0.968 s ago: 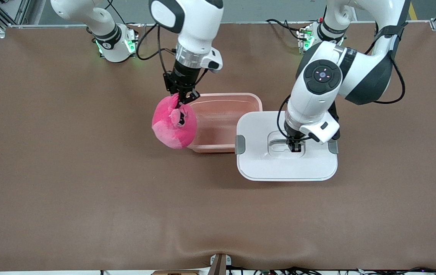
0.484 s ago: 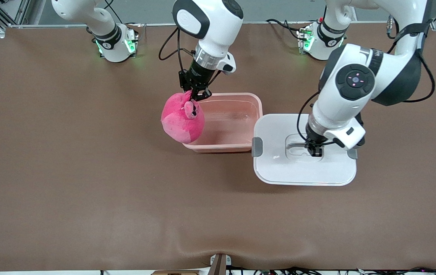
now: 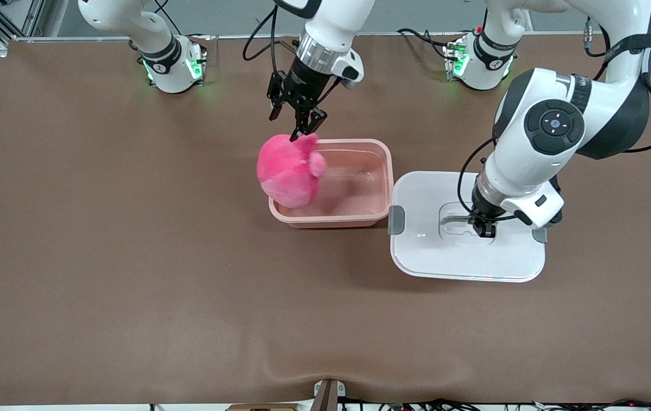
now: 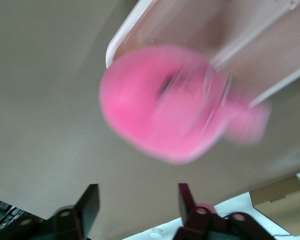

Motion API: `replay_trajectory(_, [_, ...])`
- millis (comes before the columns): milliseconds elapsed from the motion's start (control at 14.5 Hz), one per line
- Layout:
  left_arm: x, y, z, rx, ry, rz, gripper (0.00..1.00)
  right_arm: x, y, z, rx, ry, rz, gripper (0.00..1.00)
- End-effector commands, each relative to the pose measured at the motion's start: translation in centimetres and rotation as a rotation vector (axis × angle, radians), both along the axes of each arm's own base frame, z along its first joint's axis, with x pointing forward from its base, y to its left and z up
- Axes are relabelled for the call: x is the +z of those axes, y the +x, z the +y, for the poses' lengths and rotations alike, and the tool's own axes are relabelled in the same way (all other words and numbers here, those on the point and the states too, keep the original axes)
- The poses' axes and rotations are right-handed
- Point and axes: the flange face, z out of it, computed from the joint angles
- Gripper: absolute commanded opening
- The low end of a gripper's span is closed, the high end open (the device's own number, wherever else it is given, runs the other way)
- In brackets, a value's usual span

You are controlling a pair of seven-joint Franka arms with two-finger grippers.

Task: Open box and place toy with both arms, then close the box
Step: 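Open the right gripper to drop the plush into the box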

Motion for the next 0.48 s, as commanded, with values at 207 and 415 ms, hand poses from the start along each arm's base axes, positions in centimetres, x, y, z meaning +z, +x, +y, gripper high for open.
replay_trajectory(207, [0.8,-0.8,0.5,-0.024,-0.001,-0.011,0.00,0.1,3.8,-2.8,-0.131,0.007,-0.033,1.00])
replay_trajectory(415, [0.8,-0.8,0.5,-0.026,-0.001,-0.011,0.00,0.0,8.7,-7.5,-0.356,0.051,-0.088,1.00])
